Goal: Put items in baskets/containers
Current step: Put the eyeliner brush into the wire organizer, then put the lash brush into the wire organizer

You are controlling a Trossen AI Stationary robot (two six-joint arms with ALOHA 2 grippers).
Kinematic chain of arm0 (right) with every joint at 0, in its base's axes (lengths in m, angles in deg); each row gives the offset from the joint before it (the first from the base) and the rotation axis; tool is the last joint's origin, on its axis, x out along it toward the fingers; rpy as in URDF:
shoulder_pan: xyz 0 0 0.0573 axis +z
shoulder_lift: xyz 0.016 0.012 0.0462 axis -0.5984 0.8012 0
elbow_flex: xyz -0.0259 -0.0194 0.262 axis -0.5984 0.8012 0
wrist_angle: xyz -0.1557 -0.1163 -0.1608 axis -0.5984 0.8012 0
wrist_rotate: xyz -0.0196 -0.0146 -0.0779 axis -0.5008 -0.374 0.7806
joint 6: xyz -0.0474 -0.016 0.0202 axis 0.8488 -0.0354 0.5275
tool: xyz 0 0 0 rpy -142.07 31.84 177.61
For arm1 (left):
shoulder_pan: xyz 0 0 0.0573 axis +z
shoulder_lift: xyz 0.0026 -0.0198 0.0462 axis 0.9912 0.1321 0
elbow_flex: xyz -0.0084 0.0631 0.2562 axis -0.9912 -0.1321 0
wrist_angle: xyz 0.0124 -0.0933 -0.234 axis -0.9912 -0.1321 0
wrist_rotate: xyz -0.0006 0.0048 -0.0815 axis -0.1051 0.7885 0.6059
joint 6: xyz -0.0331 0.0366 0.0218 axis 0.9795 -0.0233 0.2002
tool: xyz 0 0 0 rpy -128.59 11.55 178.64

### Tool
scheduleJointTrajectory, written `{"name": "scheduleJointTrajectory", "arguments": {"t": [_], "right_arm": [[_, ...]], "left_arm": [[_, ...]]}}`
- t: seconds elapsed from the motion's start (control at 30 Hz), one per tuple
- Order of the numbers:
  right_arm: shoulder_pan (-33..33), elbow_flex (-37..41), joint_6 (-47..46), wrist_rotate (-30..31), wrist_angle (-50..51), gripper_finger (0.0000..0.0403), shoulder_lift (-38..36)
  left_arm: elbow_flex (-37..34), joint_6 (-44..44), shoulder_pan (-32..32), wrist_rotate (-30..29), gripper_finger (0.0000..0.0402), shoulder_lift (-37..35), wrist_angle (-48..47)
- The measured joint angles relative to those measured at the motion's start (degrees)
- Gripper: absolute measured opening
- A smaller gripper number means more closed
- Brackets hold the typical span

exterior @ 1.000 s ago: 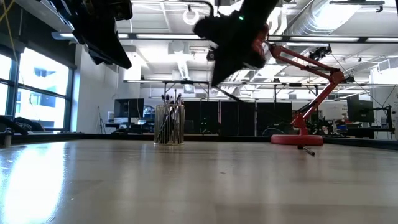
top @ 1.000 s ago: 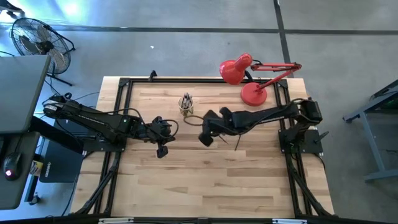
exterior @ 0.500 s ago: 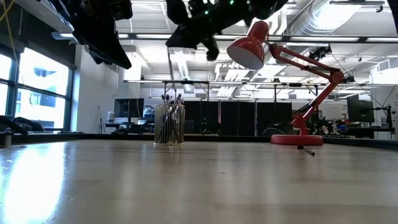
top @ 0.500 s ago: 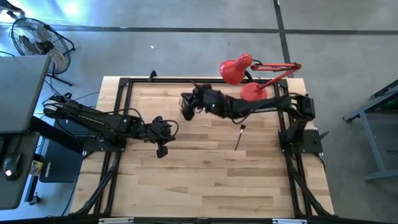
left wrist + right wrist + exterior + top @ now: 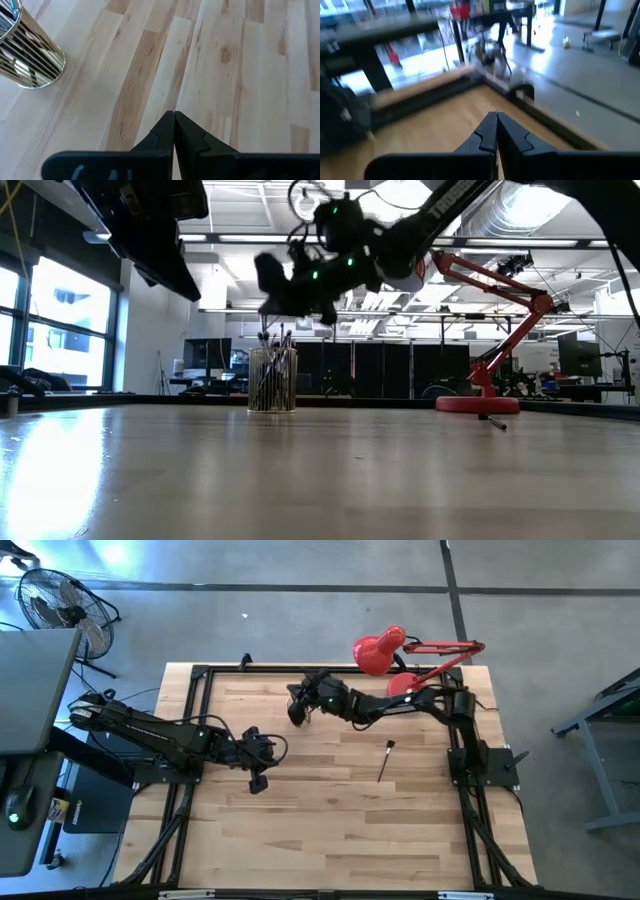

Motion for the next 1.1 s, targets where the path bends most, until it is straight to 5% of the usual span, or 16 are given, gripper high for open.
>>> {"name": "scheduleJointTrajectory", "arguments": {"t": [0.37,0.7,1.1], "right_arm": [[0.42,0.02,-0.44,-2.24,8.8,0.0011,1.42],[0.46,0.0,-0.43,-2.98,17.42,0.0104,-5.62],[2.83,-0.04,-10.4,-5.1,46.98,0.0137,-21.63]], "left_arm": [[0.0,0.46,-0.02,-1.92,0.0001,0.0,-0.42],[0.0,1.11,-0.01,-4.59,0.0001,0.0,-0.02],[0.0,0.5,-0.01,-4.73,0.0001,0.0,2.09]]}}
